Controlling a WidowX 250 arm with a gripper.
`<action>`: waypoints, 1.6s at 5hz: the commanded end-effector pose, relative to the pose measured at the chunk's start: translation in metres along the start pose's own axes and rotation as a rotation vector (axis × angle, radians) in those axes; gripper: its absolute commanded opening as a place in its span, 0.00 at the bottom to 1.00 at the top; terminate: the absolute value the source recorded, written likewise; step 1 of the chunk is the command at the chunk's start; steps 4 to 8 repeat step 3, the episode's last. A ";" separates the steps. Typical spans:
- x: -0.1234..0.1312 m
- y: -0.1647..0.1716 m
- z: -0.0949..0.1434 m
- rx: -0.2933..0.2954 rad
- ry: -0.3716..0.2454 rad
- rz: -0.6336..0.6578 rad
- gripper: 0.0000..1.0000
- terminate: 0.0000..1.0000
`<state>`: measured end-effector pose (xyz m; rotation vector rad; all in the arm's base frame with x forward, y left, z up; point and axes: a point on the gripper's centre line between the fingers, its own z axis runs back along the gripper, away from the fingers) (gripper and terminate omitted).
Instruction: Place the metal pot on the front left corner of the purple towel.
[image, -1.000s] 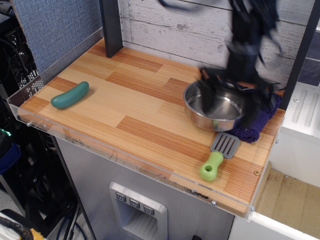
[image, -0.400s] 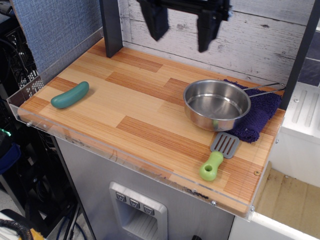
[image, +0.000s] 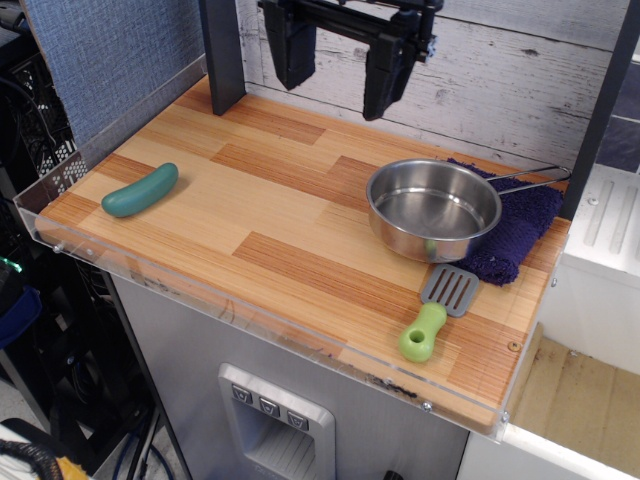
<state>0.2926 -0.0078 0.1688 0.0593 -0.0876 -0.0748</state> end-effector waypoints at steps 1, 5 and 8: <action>-0.006 0.008 0.010 -0.004 -0.002 0.007 1.00 0.00; -0.006 0.008 0.010 -0.004 -0.002 0.007 1.00 1.00; -0.006 0.008 0.010 -0.004 -0.002 0.007 1.00 1.00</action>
